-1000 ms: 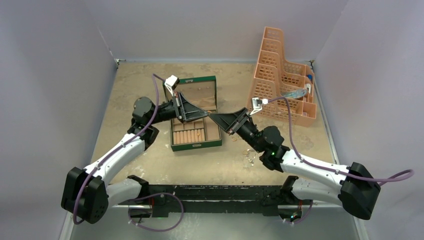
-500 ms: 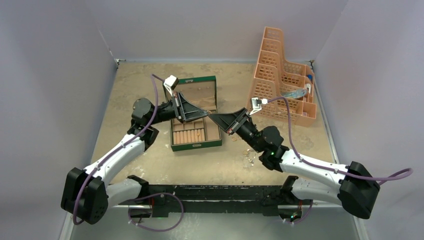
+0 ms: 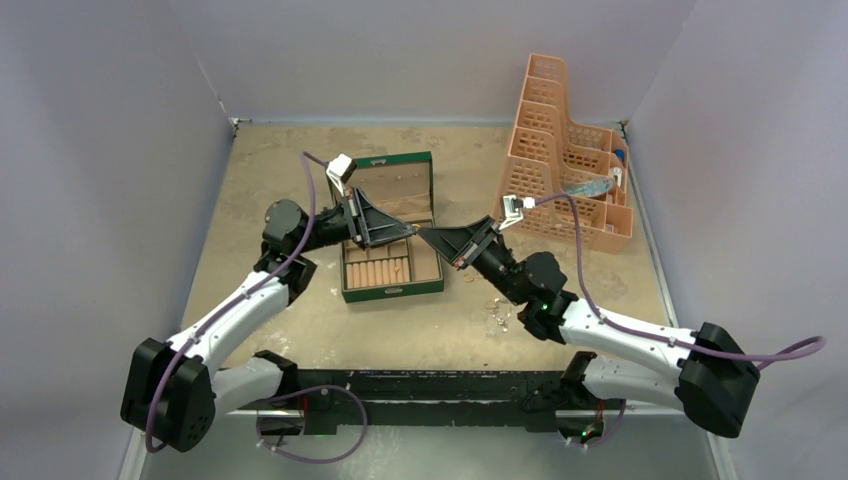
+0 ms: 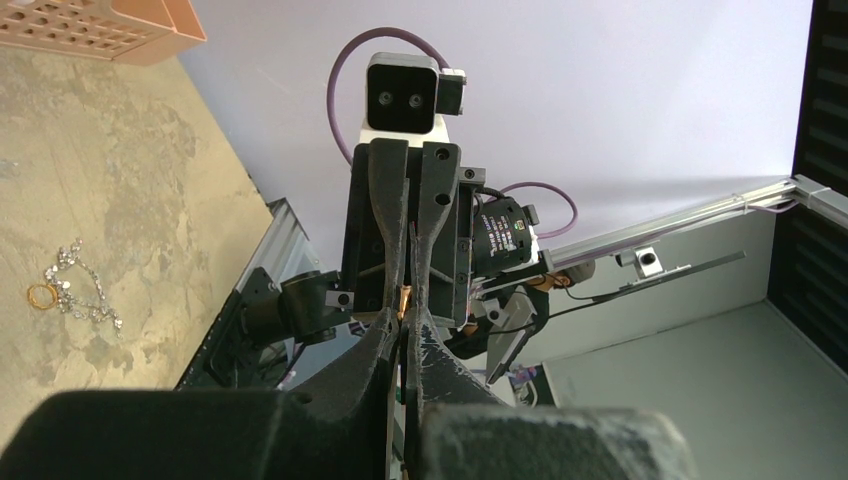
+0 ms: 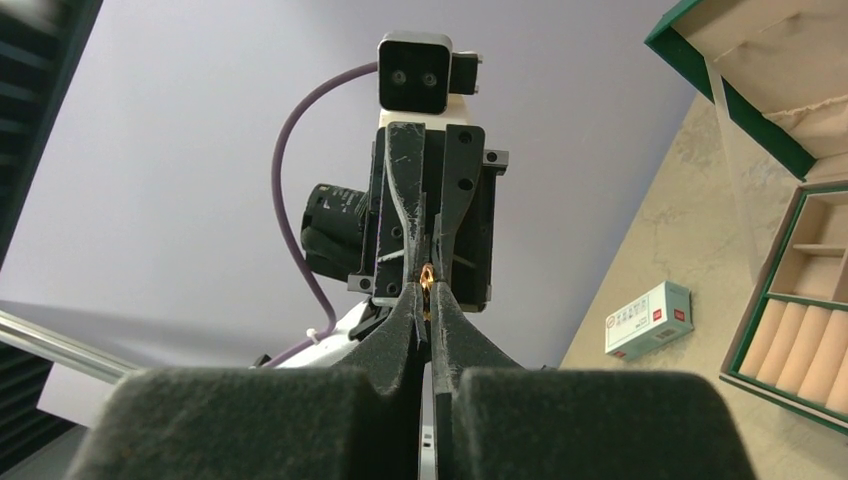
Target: Organize the mixed jewelry
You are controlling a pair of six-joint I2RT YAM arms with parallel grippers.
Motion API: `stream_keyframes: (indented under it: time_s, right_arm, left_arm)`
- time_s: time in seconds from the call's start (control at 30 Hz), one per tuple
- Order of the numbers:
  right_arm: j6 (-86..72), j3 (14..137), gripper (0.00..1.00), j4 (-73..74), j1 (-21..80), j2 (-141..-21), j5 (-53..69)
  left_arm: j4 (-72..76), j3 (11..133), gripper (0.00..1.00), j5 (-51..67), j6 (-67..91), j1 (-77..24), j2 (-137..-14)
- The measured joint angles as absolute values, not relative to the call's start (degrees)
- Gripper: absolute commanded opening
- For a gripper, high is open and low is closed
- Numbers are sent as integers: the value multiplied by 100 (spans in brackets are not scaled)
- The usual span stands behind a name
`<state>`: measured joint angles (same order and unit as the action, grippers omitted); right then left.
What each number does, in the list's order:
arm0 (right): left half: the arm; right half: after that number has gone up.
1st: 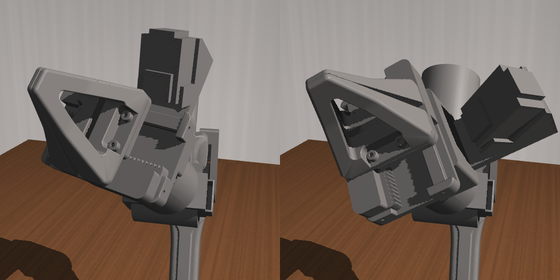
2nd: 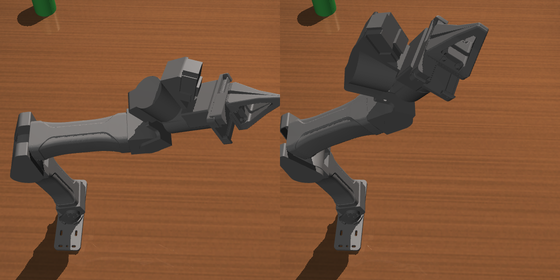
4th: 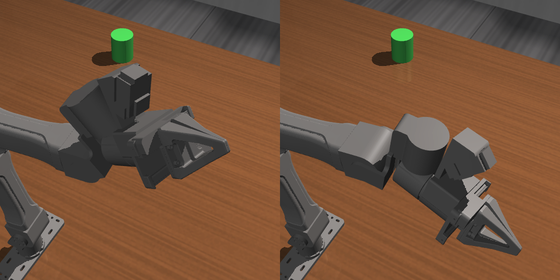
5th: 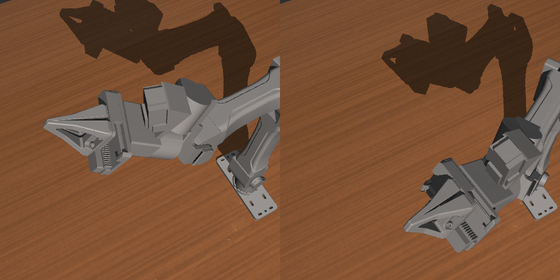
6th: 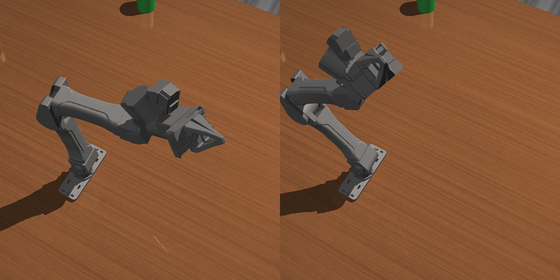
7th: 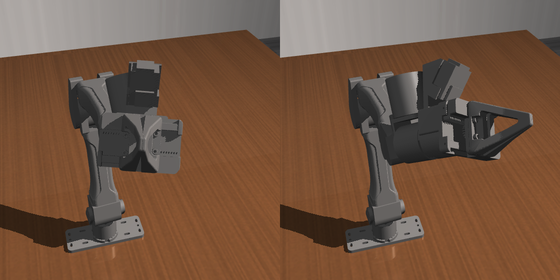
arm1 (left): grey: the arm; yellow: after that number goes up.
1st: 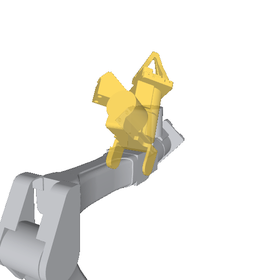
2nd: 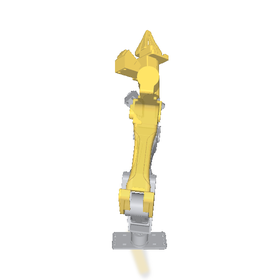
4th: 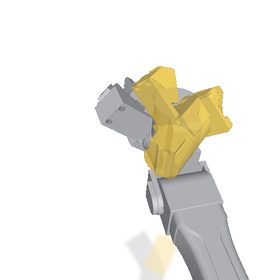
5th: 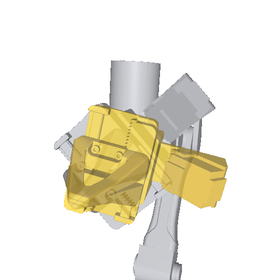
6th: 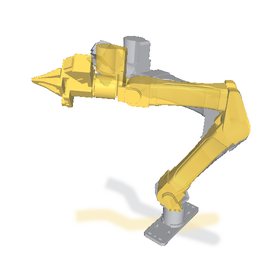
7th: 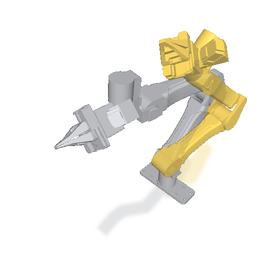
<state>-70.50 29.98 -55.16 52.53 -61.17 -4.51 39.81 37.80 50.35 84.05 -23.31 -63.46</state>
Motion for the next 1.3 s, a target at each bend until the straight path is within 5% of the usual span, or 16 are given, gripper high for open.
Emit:
stream_keyframes:
  time_s: [0.1, 0.33, 0.47, 0.83, 1.03, 1.3]
  right_arm:
    - [-7046, 3000, 0, -5518, 5253, -6136, -454]
    - [-6967, 3168, 0, -5212, 5253, -6195, -454]
    - [-6834, 3465, 0, -4477, 5253, -6309, -443]
    - [-5664, 5500, 0, -1201, 5325, -8154, -196]
    - [-5168, 6501, 0, 390, 5721, -9349, -467]
    - [-4895, 7706, 0, 1695, 5876, -10328, -1007]
  left_arm:
    - [3981, 3771, 3, 5037, 8403, -2327, -6335]
    - [3533, 3758, 57, 4947, 8195, -2329, -6141]
    - [2147, 3760, 67, 4230, 7703, -2329, -5561]
    - [-2368, 4125, 68, 497, 5876, -2327, -3927]
    - [-3129, 4493, 69, -899, 5118, -2327, -3459]
    - [-3350, 4493, 69, -1369, 4663, -2327, -3400]
